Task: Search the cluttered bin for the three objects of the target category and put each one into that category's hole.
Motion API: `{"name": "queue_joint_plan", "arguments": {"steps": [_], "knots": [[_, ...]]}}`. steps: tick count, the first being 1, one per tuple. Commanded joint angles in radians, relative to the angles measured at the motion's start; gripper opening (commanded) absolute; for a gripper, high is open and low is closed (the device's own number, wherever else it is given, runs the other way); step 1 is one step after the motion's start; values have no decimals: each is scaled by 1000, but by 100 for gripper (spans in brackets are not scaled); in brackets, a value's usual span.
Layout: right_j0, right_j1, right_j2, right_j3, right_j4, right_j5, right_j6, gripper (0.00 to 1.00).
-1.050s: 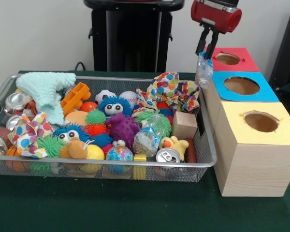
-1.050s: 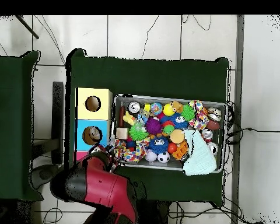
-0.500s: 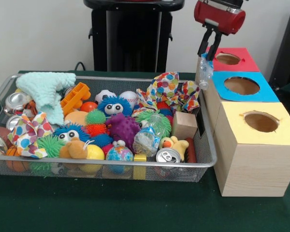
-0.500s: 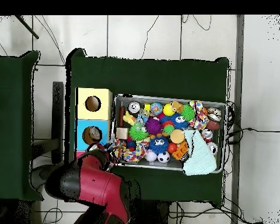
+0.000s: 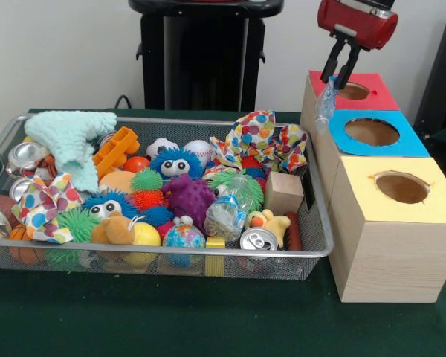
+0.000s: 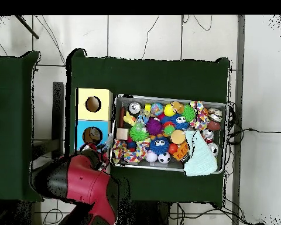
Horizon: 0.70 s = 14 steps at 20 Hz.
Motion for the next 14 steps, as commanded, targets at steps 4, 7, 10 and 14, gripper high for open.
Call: {"name": "queue_joint_plan", "arguments": {"steps": [4,7,10,14], "knots": [[17,43,27,-87,45,173,273,0],[24,41,6,-112,34,216,268,0],[32,46,-22,-143,20,255,265,0],[47,57,-55,-193,12,314,274,0]]}}
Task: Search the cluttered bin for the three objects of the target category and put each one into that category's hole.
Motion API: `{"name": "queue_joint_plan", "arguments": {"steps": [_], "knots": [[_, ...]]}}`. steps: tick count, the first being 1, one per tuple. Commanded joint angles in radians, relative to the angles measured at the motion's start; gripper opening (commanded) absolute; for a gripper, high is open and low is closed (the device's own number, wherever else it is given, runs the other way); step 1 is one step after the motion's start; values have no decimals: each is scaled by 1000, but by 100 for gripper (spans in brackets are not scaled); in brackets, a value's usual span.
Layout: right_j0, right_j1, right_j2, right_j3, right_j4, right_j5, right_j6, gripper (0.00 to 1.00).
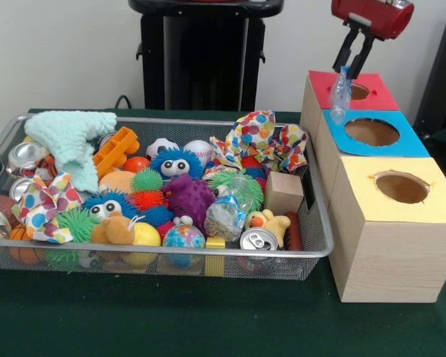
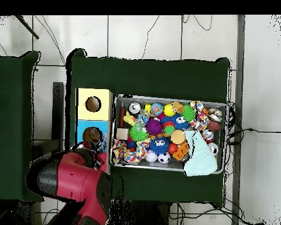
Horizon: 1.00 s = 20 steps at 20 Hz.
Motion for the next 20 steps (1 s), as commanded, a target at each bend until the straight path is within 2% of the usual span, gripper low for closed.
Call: {"name": "queue_joint_plan", "arguments": {"steps": [1,5,9,13,18,20], "knots": [[-1,41,2,-123,10,187,268,0],[-16,31,2,-136,9,210,249,0],[-31,32,31,-109,22,152,233,0],[-23,28,29,-100,23,139,240,0],[-40,28,49,-97,34,105,230,0],[-42,43,47,-120,38,113,240,0]]}}
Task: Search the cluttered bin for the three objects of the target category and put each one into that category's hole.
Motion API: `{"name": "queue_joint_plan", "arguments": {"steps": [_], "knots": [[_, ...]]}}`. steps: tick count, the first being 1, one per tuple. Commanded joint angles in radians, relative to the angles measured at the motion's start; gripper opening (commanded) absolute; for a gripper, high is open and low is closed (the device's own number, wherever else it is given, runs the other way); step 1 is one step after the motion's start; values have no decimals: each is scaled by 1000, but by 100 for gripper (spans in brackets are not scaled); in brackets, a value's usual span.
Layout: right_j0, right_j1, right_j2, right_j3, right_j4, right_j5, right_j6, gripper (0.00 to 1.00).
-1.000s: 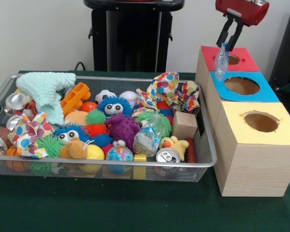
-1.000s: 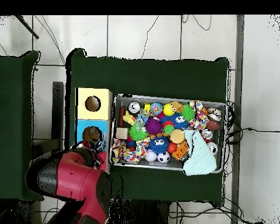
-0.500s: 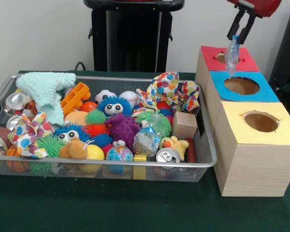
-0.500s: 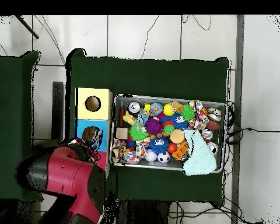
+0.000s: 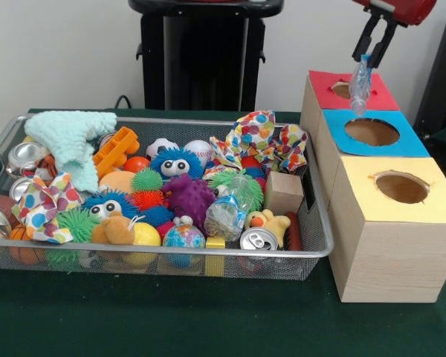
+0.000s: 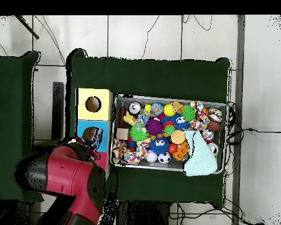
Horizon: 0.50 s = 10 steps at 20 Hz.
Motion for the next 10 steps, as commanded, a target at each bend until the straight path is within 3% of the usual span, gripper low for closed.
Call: {"name": "queue_joint_plan", "arguments": {"steps": [1,10], "knots": [[-52,42,76,-39,39,14,242,0],[-80,81,105,-97,42,-3,225,0]]}}
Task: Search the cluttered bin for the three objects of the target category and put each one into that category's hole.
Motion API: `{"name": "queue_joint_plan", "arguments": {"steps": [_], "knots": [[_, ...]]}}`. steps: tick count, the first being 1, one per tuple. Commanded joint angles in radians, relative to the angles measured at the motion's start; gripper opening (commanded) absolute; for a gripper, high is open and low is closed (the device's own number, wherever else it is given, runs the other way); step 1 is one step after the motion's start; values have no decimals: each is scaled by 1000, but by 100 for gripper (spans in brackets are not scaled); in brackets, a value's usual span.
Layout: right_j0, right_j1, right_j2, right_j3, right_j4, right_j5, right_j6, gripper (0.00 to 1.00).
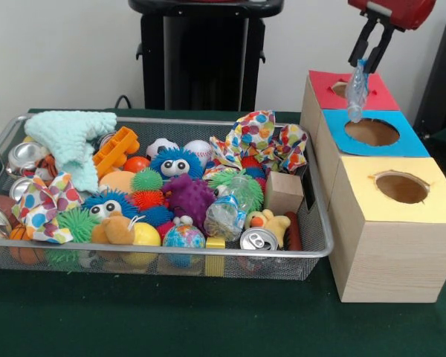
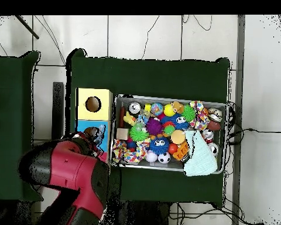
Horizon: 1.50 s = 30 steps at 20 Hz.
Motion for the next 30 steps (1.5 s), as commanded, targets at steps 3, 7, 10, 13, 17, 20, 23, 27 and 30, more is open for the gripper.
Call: {"name": "queue_joint_plan", "arguments": {"steps": [3,7,10,13,17,20,23,27,30], "knots": [[-51,83,99,-96,39,4,235,0],[-56,99,104,-119,43,6,238,0],[-55,106,98,-139,44,27,244,0],[-61,113,103,-146,47,29,241,0],[-51,127,99,-155,51,26,251,0],[-61,122,105,-156,39,33,220,0],[-67,115,121,-144,39,21,200,0],[-70,110,125,-134,36,14,190,0],[-74,105,128,-128,35,7,183,100]]}}
